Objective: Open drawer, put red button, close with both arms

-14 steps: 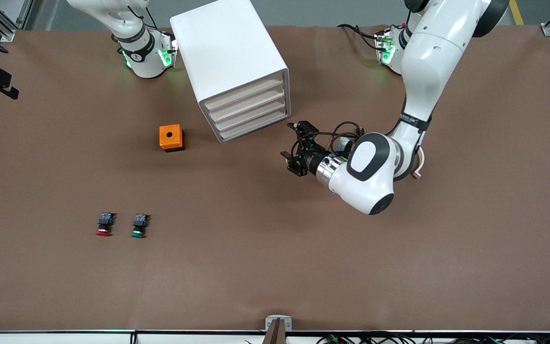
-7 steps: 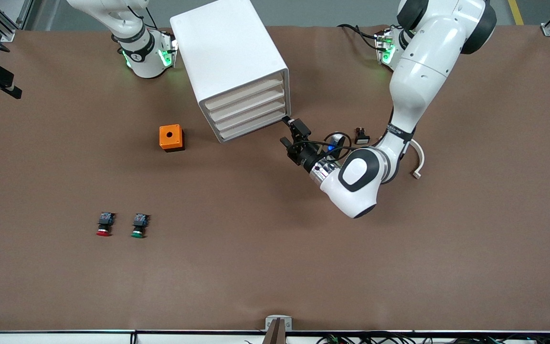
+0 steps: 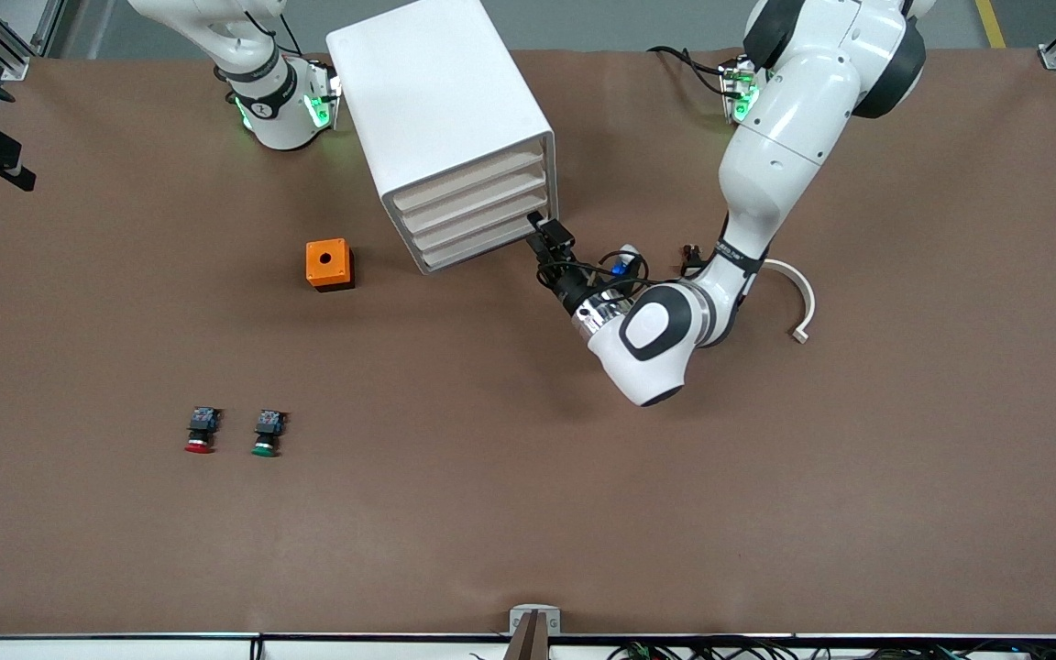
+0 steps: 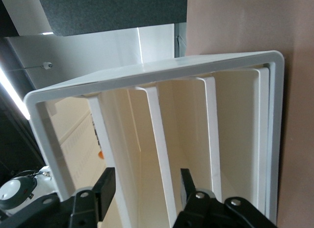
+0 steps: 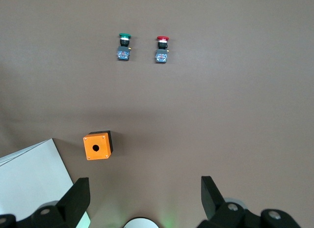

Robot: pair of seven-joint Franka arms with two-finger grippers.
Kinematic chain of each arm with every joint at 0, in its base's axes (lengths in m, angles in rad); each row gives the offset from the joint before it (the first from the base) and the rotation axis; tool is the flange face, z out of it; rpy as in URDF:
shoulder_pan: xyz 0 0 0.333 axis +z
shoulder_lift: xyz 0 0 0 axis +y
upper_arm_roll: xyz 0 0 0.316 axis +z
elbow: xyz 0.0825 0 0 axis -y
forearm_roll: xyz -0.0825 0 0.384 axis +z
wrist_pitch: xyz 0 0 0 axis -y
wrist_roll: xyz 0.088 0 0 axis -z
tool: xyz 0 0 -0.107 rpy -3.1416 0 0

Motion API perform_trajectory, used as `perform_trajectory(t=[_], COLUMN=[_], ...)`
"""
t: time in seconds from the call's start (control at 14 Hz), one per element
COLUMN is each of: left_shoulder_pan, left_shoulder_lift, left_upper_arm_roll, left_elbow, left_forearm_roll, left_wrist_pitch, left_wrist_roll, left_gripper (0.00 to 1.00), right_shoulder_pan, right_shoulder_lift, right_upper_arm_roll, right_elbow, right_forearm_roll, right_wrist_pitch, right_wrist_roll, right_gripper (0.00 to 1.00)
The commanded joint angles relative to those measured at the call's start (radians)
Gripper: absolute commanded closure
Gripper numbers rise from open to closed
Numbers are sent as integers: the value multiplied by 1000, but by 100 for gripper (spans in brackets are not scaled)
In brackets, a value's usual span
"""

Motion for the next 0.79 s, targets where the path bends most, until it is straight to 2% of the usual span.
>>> perform_trajectory(t=[0.0, 0.36, 0.71], left_shoulder_pan=[-22, -91, -129], left_shoulder_lift=[29, 37, 48], left_upper_arm_roll=[0, 0, 0], left_elbow=[18, 16, 10], left_forearm_roll=[-21, -14, -8], left_wrist_pitch=[-19, -19, -23], left_wrist_roll=[-23, -23, -69], left_gripper=[43, 44, 63], right_shoulder_pan=[-3, -3, -8], right_shoulder_lift=[-15, -8, 14], right_upper_arm_roll=[5, 3, 3], right_elbow=[-3, 20, 34], right_forearm_roll=[-20, -20, -20], right_wrist_pitch=[4, -6, -7], right_wrist_roll=[-5, -13, -10], right_gripper=[0, 0, 0])
